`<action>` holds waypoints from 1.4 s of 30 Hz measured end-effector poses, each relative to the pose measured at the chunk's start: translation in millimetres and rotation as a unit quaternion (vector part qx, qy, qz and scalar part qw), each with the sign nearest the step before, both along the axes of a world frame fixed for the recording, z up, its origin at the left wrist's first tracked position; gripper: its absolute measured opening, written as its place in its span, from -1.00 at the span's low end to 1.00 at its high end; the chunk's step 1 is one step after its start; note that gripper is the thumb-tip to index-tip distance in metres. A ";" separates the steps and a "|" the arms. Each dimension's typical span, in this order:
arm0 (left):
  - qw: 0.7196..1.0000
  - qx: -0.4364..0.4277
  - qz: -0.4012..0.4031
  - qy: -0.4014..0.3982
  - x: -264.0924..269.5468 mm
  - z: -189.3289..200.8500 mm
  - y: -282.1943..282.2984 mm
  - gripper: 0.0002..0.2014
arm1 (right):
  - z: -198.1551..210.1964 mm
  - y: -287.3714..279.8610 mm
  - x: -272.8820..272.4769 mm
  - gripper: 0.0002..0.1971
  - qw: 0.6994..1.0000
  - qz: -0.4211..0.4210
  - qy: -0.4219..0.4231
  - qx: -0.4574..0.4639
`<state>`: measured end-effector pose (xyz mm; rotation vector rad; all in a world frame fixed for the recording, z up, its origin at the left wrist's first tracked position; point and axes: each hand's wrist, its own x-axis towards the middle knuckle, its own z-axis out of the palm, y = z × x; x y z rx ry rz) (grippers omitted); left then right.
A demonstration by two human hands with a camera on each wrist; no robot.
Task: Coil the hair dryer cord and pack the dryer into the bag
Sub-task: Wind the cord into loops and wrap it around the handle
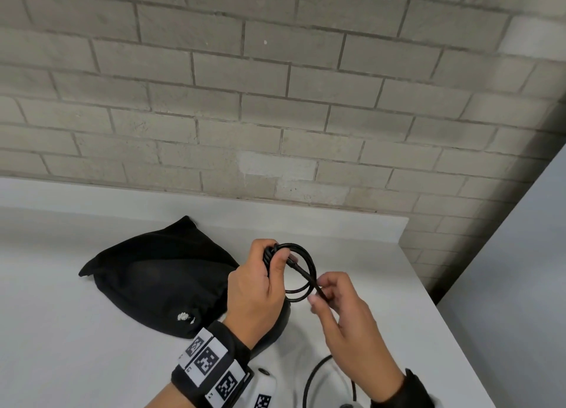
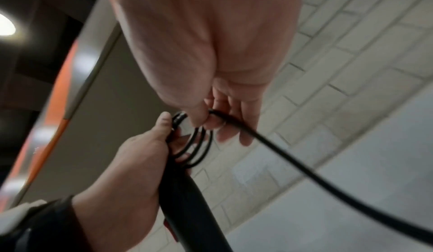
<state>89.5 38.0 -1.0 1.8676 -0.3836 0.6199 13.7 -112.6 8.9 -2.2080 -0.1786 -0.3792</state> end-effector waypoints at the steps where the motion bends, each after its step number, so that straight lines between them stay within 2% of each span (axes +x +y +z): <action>1: 1.000 -0.003 0.001 -0.001 0.5 -0.1 0.5 -0.53 | 6.6 0.8 0.6 -0.87 0.999 -0.002 -0.038 -0.014; 4: 1.000 -0.010 0.008 -0.006 3.1 -0.1 2.0 -0.56 | 24.1 -1.9 2.8 -0.95 0.985 0.003 -0.140 -0.097; 8: 0.999 -0.028 -0.008 -0.023 2.4 1.5 3.6 -0.60 | 39.7 -11.7 6.1 -0.86 0.966 0.021 -0.187 -0.179; 14: 0.998 0.030 0.000 -0.064 2.4 4.1 5.8 -0.60 | 63.9 -21.0 8.9 -0.80 0.950 0.027 -0.206 -0.233; 23: 0.982 0.141 0.021 -0.123 1.9 12.5 6.8 -0.45 | 75.0 -23.5 1.7 -0.74 0.942 0.010 -0.182 -0.280; 29: 0.974 0.176 0.041 -0.140 3.4 13.5 6.1 -0.49 | 91.8 -13.2 -8.9 -0.77 0.911 0.005 -0.189 -0.367; 36: 0.965 0.188 0.024 -0.183 2.9 14.8 5.5 -0.57 | 105.1 -9.8 -2.3 -0.77 0.903 0.029 -0.203 -0.378; 42: 0.960 0.203 0.011 -0.194 3.7 14.5 6.1 -0.60 | 104.7 -5.6 14.8 -0.84 0.944 0.039 -0.174 -0.278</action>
